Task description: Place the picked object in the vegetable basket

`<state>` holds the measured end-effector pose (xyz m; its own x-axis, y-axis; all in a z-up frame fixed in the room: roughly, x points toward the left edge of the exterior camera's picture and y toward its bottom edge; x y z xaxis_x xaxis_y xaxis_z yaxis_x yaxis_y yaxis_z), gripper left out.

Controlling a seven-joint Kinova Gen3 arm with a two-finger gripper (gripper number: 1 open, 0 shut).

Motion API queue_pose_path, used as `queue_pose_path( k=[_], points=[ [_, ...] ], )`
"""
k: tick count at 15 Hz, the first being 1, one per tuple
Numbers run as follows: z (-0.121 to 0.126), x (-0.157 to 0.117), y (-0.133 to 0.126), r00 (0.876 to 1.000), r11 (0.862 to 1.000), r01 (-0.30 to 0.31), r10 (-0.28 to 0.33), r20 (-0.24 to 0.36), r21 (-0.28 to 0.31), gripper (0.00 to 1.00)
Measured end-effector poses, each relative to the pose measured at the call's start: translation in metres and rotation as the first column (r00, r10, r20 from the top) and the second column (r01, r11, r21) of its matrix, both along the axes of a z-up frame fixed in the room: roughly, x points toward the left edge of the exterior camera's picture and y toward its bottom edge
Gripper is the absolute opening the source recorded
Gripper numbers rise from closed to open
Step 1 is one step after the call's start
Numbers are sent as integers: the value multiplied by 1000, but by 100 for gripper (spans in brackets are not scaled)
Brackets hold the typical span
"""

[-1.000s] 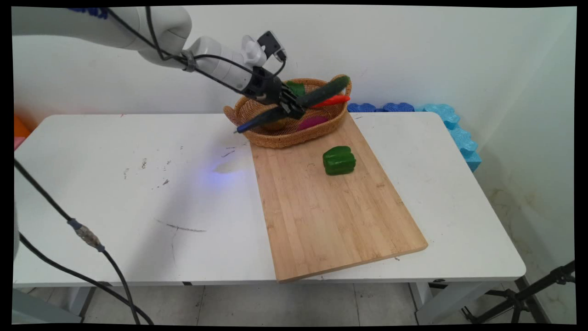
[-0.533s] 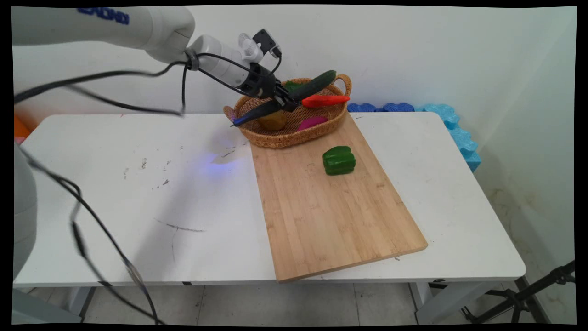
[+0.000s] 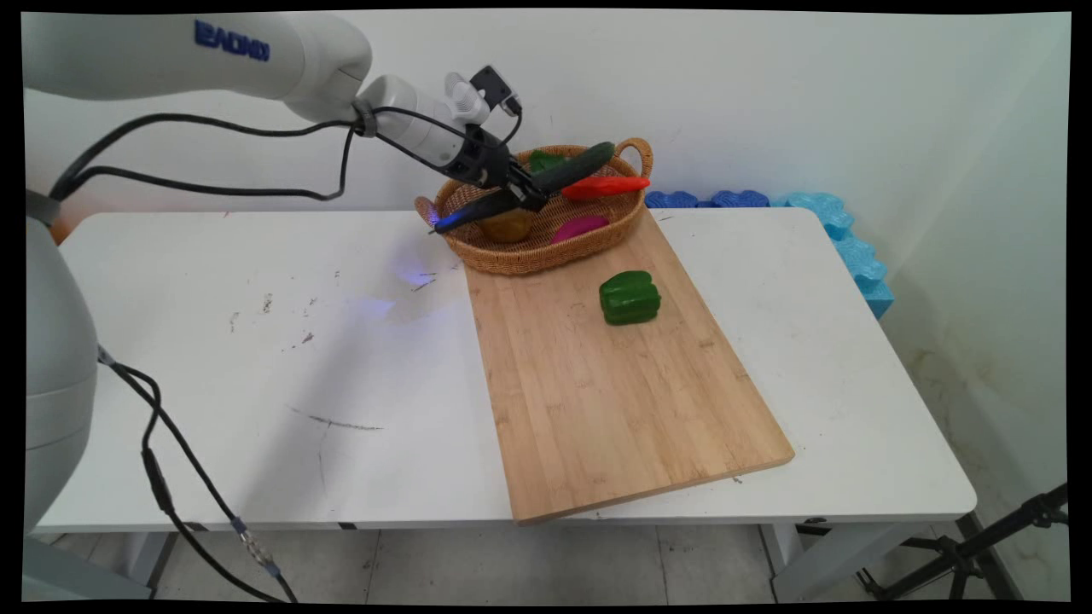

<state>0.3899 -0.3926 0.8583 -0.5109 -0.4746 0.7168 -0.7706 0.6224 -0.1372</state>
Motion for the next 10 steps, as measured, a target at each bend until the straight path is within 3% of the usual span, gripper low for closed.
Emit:
queue_pose_path(
  k=[3, 4, 10],
  points=[
    [-4, 1, -4, 1000, 1000, -1, 1, 0, 2, 0],
    [-5, 2, -5, 1000, 1000, -2, 2, 0, 3, 100],
    [-7, 3, -9, 1000, 1000, 5, -5, 0, -1, 100]
  ],
)
